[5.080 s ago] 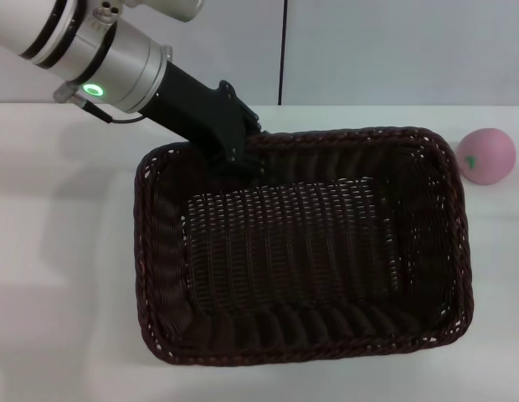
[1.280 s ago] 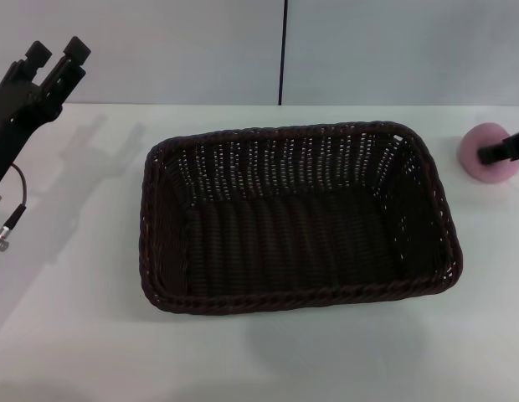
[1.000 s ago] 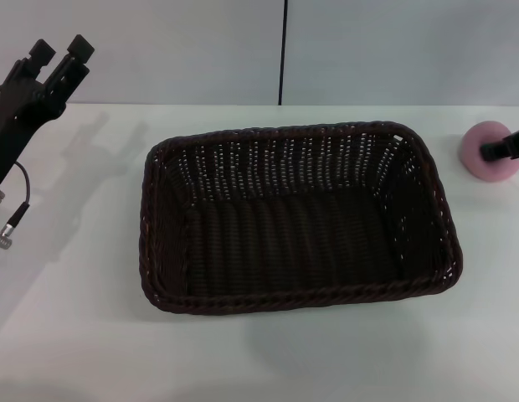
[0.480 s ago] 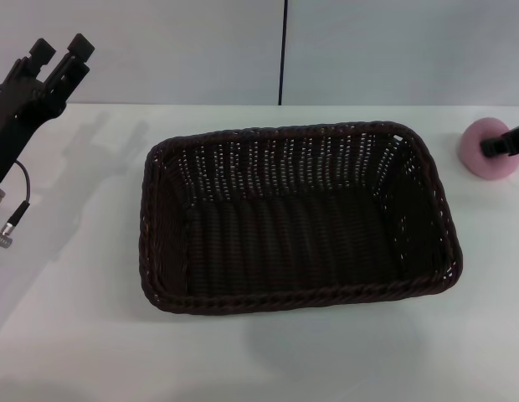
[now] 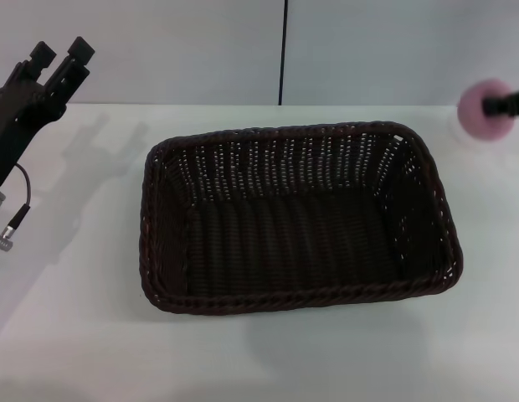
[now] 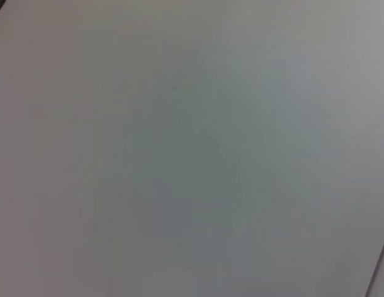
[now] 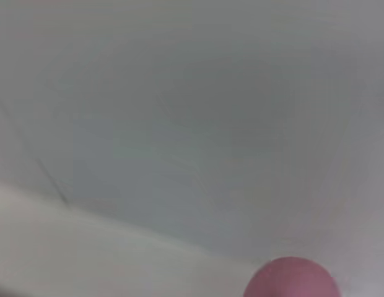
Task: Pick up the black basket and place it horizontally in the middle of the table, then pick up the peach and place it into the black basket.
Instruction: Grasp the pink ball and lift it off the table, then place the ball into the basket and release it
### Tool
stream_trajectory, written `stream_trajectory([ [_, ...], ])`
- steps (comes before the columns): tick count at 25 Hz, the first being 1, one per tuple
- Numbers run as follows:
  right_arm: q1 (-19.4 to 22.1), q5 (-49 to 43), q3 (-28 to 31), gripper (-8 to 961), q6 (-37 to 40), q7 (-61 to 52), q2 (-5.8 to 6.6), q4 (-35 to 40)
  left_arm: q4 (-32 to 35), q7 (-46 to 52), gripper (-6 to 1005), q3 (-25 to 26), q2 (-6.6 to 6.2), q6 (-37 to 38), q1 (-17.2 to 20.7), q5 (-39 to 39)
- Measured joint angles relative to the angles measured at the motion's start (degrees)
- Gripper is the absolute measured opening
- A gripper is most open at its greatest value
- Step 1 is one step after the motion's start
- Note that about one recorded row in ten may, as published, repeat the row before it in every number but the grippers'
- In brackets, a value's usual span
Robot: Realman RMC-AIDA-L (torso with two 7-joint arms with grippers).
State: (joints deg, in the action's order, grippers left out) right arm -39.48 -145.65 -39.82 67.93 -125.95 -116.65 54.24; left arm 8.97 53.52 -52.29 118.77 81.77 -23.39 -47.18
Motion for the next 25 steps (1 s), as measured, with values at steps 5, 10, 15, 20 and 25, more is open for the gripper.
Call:
stream_trajectory([
  [5, 5.28, 20.42, -0.42, 154, 4.16, 2.03, -0.12, 5.68, -0.08, 0.0, 811, 0.0, -0.03, 0.11, 0.52, 0.0],
  [10, 7.18, 41.12, -0.49, 114, 14.04, 9.88, 0.28, 4.46, -0.68, 0.0, 811, -0.01, -0.04, 0.19, 0.57, -0.01],
  [15, 4.36, 46.55, -5.57, 98, 22.17, 14.25, 0.26, -0.28, -0.72, 0.0, 811, 0.0, -0.04, 0.23, 0.51, -0.01],
  [20, 0.05, 40.52, -14.12, 99, 21.43, 14.21, 0.05, -5.28, -0.79, 0.0, 811, 0.0, -0.03, 0.23, 0.65, -0.01],
  [25, -2.15, 37.3, -14.4, 100, 20.68, 14.0, -0.21, -8.76, -0.97, 0.0, 811, 0.0, -0.03, 0.37, 1.1, -0.01],
])
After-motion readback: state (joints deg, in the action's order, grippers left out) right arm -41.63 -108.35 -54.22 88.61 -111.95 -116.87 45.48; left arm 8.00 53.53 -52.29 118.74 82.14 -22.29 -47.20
